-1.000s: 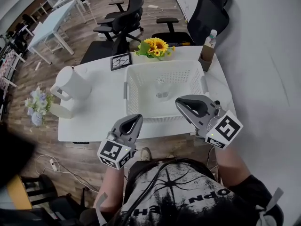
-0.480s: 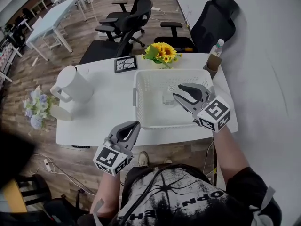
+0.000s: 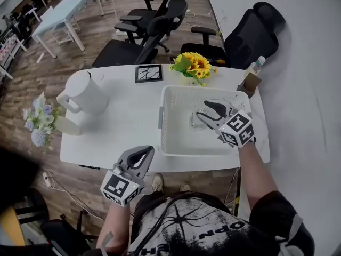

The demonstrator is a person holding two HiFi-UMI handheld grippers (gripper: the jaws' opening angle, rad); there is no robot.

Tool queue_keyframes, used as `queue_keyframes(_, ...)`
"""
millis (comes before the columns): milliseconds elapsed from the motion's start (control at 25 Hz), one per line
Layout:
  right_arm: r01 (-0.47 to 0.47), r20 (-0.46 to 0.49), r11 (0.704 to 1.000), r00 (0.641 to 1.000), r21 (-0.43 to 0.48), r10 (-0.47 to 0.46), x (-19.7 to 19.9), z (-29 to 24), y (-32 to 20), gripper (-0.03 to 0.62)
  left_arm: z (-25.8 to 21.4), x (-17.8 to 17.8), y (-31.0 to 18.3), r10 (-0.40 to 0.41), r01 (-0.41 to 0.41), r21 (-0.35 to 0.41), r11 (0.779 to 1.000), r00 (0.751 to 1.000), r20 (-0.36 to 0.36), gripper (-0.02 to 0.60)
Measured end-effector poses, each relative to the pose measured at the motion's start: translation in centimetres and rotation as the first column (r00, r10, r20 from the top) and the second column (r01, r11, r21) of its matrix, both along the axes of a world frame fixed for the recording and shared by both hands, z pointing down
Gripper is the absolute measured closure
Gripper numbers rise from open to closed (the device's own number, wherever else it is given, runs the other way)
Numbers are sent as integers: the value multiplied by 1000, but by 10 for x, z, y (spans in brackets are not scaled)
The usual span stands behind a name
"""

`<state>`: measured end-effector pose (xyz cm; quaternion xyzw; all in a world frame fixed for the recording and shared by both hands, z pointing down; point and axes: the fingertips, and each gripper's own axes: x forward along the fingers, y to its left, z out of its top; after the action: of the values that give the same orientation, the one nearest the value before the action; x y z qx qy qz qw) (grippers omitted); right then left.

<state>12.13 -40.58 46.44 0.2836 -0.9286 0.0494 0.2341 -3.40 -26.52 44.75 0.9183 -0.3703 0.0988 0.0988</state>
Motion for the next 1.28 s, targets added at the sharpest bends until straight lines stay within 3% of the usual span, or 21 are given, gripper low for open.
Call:
queue_keyframes(480,-14,-10,995,1000,-94,13,2,36,-5,413,19,-16,-11,-37,37,-41,998,999,-1,571)
queue_keyframes(1040,29,-43,998,999,-51,-31,-4,31,-2,436,20,-6,-2,-53,53,-44,998,999,-4,571)
queue_keyframes(1280,29,23,1000,999,-9,-28,-3,6,2,436,10,-2,6,-68,68,-12,998,998,11,571)
